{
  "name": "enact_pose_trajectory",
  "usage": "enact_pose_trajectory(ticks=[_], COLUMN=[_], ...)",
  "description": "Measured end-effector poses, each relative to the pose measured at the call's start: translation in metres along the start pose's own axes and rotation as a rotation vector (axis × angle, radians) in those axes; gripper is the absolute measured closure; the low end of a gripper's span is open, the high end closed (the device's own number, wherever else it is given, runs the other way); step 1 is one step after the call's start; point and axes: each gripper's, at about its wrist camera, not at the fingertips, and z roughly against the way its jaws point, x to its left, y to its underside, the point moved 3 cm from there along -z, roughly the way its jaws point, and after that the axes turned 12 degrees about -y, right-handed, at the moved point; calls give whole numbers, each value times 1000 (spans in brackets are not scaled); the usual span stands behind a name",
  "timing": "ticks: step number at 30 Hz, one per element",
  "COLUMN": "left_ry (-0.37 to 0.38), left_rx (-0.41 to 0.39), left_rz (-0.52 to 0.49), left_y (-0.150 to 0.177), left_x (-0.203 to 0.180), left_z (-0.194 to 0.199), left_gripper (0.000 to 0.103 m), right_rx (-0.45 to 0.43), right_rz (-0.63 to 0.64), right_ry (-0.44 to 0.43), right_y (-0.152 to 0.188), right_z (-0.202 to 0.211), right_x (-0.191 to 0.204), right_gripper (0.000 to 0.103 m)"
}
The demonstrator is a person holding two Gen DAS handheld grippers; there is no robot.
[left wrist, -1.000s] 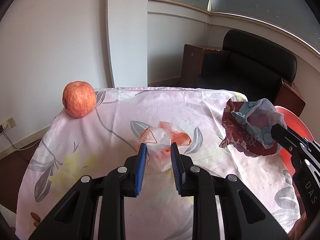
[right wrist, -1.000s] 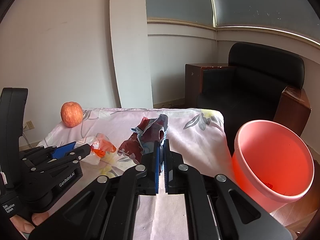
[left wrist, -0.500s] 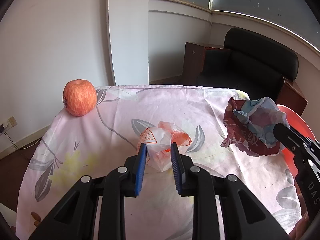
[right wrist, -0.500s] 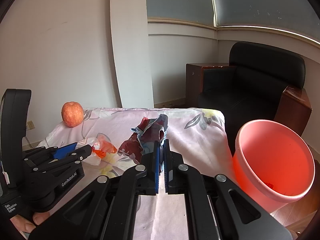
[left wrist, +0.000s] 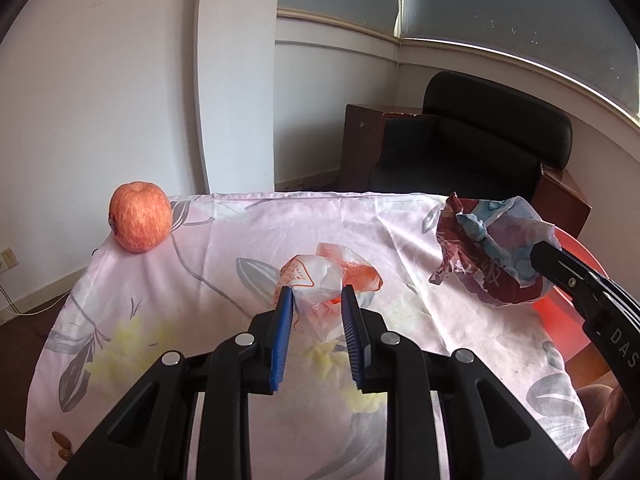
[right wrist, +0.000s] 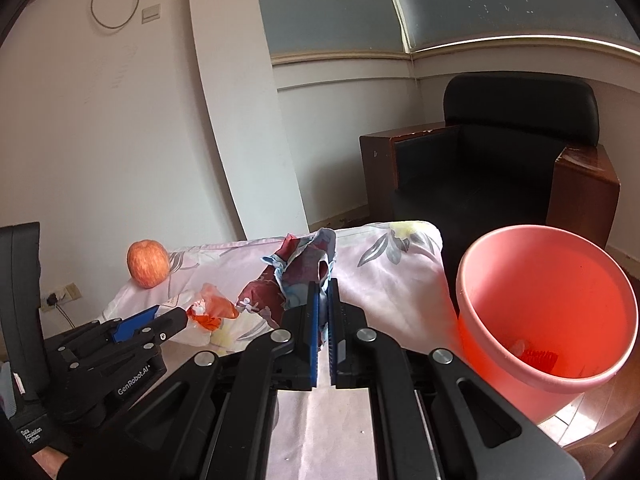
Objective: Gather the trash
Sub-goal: 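Lift the bag and foil wrapper and carry both toward the pink bucket, then hold the bag and foil over the pink bucket and open both tools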
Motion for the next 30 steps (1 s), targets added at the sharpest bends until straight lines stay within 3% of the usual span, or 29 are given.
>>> enact_pose_trajectory(ticks=[11, 30], left_ry=[193, 372], left_rx=[-62, -65], left_rz=[-93, -214], left_y=[-19, -39], left_x=[-68, -176], left_z=[27, 41], left_gripper=[79, 79], right_rx=[-72, -94], right_rz=[-94, -164], right_ry=[146, 378], right_y=[-14, -12], right_z=[36, 82], right_x=[-56, -128], right_gripper=[99, 99])
